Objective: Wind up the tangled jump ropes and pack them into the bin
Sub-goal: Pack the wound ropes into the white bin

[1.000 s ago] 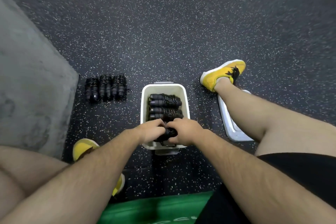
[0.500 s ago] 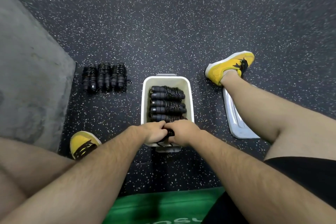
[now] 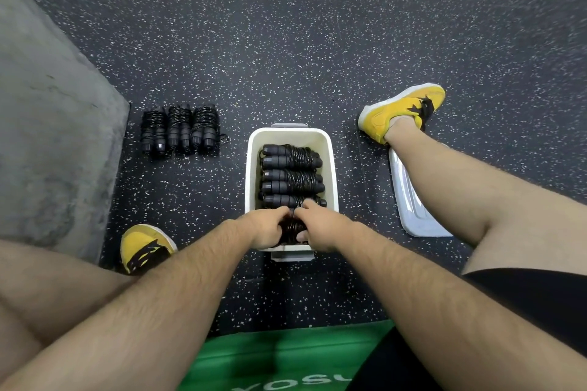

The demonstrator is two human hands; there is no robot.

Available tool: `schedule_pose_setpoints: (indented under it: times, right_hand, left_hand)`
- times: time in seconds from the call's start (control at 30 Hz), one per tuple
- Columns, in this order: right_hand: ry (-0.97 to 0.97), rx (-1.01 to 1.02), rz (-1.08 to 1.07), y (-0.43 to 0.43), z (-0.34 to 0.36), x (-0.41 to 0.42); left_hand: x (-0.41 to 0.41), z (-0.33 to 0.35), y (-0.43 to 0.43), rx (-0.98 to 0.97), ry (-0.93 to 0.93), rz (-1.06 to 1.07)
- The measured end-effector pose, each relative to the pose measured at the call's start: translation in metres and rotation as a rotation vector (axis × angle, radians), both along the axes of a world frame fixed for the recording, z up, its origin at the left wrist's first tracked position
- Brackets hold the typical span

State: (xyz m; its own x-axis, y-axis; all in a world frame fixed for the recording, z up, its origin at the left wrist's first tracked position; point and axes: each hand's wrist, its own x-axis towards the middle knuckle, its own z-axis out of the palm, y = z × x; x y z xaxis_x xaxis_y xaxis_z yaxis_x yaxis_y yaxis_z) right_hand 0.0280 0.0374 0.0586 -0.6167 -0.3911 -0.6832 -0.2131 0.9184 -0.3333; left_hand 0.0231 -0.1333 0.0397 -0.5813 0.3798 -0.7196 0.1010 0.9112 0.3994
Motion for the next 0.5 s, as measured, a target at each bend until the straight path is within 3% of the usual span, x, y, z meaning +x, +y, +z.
schedule_pose_setpoints:
  times: [0.37, 0.5]
  right_hand:
    - [0.257, 0.127, 0.145, -0.003, -0.009, 0.008]
    - [0.23, 0.142, 0.109, -0.005, -0.01, 0.005]
  left_hand:
    - [0.006, -0.01, 0.003, 0.037, 0.122, -0.041]
    - [0.005, -0.016, 0.007, 0.044, 0.153, 0.006]
